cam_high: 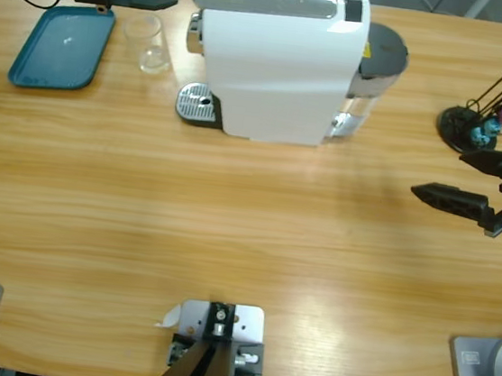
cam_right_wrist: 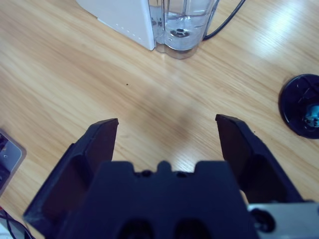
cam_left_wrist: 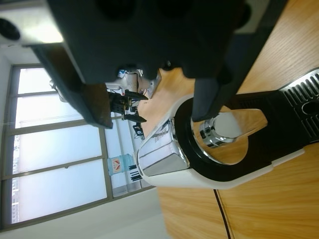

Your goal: Pour coffee

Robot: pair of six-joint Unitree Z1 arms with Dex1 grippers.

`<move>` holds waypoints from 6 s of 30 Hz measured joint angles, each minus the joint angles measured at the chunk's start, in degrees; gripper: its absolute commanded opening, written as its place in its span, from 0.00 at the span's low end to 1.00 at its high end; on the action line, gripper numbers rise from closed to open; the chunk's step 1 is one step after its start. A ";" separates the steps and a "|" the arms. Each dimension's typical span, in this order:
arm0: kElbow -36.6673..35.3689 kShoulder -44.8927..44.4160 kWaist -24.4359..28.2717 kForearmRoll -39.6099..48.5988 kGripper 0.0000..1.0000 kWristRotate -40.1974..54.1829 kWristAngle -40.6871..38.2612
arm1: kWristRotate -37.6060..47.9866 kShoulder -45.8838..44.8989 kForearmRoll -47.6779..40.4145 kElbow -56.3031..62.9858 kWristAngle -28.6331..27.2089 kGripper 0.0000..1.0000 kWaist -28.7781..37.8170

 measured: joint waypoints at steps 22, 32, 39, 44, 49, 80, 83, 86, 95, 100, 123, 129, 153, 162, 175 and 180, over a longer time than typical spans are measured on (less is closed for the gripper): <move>-2.73 3.76 -2.15 -3.23 0.00 -2.06 -0.46 | 0.00 0.00 0.00 0.00 -0.30 0.85 0.00; -2.72 4.88 -2.05 -3.41 0.00 -2.24 -0.47 | 0.00 0.00 0.00 0.00 -0.30 0.85 0.00; -2.71 4.97 -1.86 -3.41 0.00 -2.24 -1.05 | 0.02 0.00 0.00 0.00 -0.30 0.85 0.00; -2.72 4.91 -1.85 -3.41 0.00 -2.52 -1.11 | 0.02 0.00 0.00 0.00 -0.30 0.85 0.00; -4.96 1.61 -1.97 -3.41 0.00 -3.97 -1.63 | 0.02 0.01 0.00 0.00 -0.30 0.85 0.00; -15.21 -25.74 -22.92 53.35 0.78 48.52 66.69 | 0.02 0.04 0.04 -0.03 -0.31 0.95 0.07; -9.82 -27.57 -24.36 52.19 0.78 48.25 67.07 | 0.02 0.04 0.04 -0.03 -0.31 0.93 0.07; -2.97 -33.05 -25.71 47.96 0.85 49.14 67.15 | 0.02 0.04 0.04 -0.03 -0.31 0.89 0.07; 4.73 -43.42 -26.11 45.39 0.86 49.04 68.91 | 1.56 0.20 0.51 -0.44 -2.46 0.89 -0.46; 6.46 -43.42 -26.11 45.25 0.86 49.04 68.91 | 1.86 0.55 3.91 -3.16 -4.14 0.90 -3.27; 7.53 -38.79 -24.97 43.23 0.85 49.04 68.91 | 12.10 12.57 0.49 -8.41 -10.31 0.72 -27.46; 7.53 -38.79 -24.85 43.22 0.85 49.04 68.91 | 12.10 16.39 -2.93 -7.62 -9.54 0.72 -28.25; 7.65 -38.78 -24.85 43.22 0.85 49.04 68.91 | 12.10 20.95 -5.56 -7.61 -9.31 0.40 -29.92; 7.65 -38.78 -24.85 43.22 0.85 49.04 68.91 | 12.10 22.67 -5.92 -7.61 -9.31 0.38 -29.92; 7.65 -38.78 -24.85 43.22 0.85 49.04 68.91 | 12.10 22.75 -6.02 -7.22 -9.50 0.16 -29.92; 7.65 -38.78 -24.85 43.22 0.86 49.04 68.91 | 12.10 22.75 -6.03 -6.98 -10.21 0.39 -29.92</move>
